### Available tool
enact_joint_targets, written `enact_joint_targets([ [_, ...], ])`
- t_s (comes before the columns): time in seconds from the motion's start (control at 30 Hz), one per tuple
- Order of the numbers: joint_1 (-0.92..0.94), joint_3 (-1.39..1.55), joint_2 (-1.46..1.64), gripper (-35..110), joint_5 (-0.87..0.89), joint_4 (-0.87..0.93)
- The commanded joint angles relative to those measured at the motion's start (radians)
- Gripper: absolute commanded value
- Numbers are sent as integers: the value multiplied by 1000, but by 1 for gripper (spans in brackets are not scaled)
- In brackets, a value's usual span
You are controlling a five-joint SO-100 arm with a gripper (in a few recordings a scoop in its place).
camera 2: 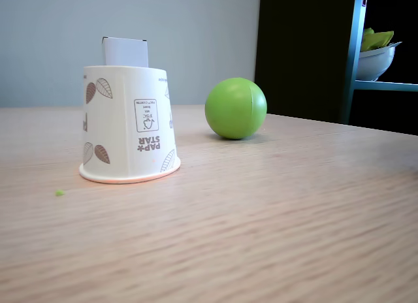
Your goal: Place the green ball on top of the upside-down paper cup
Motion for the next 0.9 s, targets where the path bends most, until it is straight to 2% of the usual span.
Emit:
enact_joint_targets([
  [0.0, -3, -8, 3, 0, -5, 2],
  [0.33, 25, -89, -109, 0, -63, -34],
  [0.87, 15, -626, -655, 4, -284, -14],
])
